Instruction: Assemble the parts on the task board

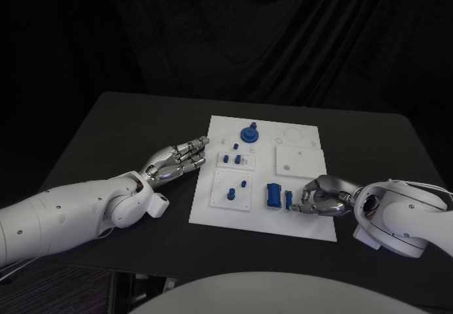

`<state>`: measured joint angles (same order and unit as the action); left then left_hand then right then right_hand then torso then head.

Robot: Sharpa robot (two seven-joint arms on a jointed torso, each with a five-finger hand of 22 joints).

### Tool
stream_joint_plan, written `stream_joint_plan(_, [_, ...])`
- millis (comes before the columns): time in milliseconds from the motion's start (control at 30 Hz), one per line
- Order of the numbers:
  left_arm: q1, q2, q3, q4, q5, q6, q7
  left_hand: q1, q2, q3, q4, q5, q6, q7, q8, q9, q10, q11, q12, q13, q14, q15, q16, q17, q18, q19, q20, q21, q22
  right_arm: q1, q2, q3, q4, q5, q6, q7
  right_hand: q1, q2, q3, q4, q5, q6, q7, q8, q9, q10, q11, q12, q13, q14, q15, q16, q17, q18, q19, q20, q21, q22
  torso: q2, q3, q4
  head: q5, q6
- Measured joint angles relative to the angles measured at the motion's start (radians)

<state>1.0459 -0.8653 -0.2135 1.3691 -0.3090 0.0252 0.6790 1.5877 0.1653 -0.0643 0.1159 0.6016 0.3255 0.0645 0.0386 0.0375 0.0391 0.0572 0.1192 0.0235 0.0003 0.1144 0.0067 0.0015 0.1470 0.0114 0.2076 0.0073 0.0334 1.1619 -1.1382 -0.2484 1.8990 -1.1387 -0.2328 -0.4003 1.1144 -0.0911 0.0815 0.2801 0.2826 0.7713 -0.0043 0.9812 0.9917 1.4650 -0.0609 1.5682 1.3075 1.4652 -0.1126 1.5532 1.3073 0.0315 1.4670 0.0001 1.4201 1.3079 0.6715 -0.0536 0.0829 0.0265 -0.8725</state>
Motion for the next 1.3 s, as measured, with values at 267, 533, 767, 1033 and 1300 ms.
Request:
stream_joint_plan(267, [0.0,0.0,0.0,0.0,0.0,0.001,0.0,0.0,0.0,0.0,0.0,-0.004,0.0,0.0,0.0,0.0,0.0,0.0,0.0,0.0,0.0,0.0,0.0,0.0,0.0,0.0,0.0,0.0,0.0,-0.001,0.015,0.0,-0.004,-0.049,0.0,-0.004,-0.025,-0.025,-0.014,0.014,0.0,0.0,0.0,-0.012,-0.002,0.0,0.0,0.0,0.0,0.0,0.0,0.0,0.0,0.0,0.0,0.0,-0.004,0.0,0.0,-0.0005,0.0005,0.001,0.0])
stream_joint_plan(533, [-0.001,0.0,0.0,-0.001,0.0,0.002,0.0,0.0,0.0,0.0,0.0,-0.004,0.0,0.0,0.0,0.0,0.0,0.0,0.0,0.0,0.0,0.0,0.0,0.0,0.0,0.0,0.0,0.0,0.0,-0.002,0.02,0.0,-0.005,-0.163,0.006,-0.023,-0.144,-0.065,-0.206,0.018,0.012,0.005,0.004,-0.046,-0.008,0.0,0.0,0.0,0.0,0.0,0.0,-0.013,0.0,0.0,0.0,0.0,-0.052,0.0,0.0,-0.0006,0.0006,0.003,0.0])
stream_joint_plan(767, [-0.002,0.001,0.0,-0.002,0.0,0.003,0.0,0.0,0.0,0.0,0.0,-0.004,0.002,0.002,0.0,0.0,0.0,0.0,0.0,0.0,0.0,0.0,0.0,0.0,0.0,0.0,0.0,0.0,0.0,-0.003,0.019,0.0,-0.004,-0.255,0.001,-0.033,-0.171,-0.081,-0.247,0.019,0.023,0.234,-0.002,0.125,0.161,0.0,0.0,0.0,0.0,0.0,0.0,-0.035,0.0,0.016,-0.022,0.0,-0.116,0.0,0.0,-0.0008,0.0006,0.003,0.0])
stream_joint_plan(1033, [-0.005,0.001,0.0,-0.002,0.0,0.004,0.0,-0.004,0.004,0.0,0.0,-0.008,0.0,0.007,0.0,0.0,0.0,0.0,0.0,0.0,0.0,0.0,0.0,-0.001,0.0,0.0,0.0,0.0,0.0,-0.003,0.019,0.0,-0.004,-0.301,-0.004,-0.034,-0.147,-0.057,-0.228,0.016,0.022,0.626,-0.013,0.484,0.32,0.0,-0.007,0.0,0.0,0.0,0.0,-0.061,0.0,0.031,-0.059,-0.002,-0.202,0.0,0.0,-0.0008,0.0006,0.003,0.0])
stream_joint_plan(1300, [-0.006,0.002,0.0,-0.002,0.0,0.005,0.0,-0.004,0.004,0.0,0.0,-0.008,0.003,0.011,0.0,0.0,0.0,0.0,0.0,0.0,0.0,0.0,0.0,-0.001,0.0,0.0,0.0,0.0,0.0,-0.004,0.022,0.0,-0.007,-0.321,-0.005,-0.029,-0.061,0.002,-0.203,0.007,0.007,0.533,-0.015,0.451,0.351,0.0,-0.007,0.0,0.0,0.0,0.0,-0.067,0.0,0.031,-0.066,-0.002,-0.221,0.0,0.0,-0.0007,0.0003,0.005,0.0])
